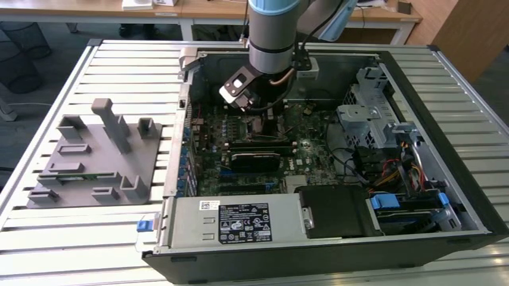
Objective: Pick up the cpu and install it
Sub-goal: 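Place the cpu into insertion slot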
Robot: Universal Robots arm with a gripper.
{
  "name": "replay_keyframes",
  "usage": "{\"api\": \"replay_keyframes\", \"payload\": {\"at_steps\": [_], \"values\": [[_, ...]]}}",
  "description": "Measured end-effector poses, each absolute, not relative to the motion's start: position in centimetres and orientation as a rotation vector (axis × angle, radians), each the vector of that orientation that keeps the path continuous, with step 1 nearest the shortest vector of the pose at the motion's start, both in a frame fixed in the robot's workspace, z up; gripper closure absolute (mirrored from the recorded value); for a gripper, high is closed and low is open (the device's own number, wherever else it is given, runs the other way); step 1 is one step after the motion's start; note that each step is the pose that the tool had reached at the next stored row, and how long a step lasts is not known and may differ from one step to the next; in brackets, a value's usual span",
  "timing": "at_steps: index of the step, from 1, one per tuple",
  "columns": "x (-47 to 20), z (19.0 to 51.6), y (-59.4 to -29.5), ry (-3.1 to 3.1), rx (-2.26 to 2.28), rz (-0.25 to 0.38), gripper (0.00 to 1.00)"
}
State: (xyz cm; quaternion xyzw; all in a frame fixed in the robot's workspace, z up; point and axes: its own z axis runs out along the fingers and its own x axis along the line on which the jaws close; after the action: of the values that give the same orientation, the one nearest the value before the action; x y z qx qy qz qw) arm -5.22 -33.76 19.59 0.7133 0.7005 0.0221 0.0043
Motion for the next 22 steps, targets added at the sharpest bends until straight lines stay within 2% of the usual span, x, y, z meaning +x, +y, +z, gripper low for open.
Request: {"api": "replay_keyframes", "payload": {"at_steps": [22], "values": [[-5.21, 19.51, -33.84, 2.212, 2.220, 0.067, 0.47]]}}
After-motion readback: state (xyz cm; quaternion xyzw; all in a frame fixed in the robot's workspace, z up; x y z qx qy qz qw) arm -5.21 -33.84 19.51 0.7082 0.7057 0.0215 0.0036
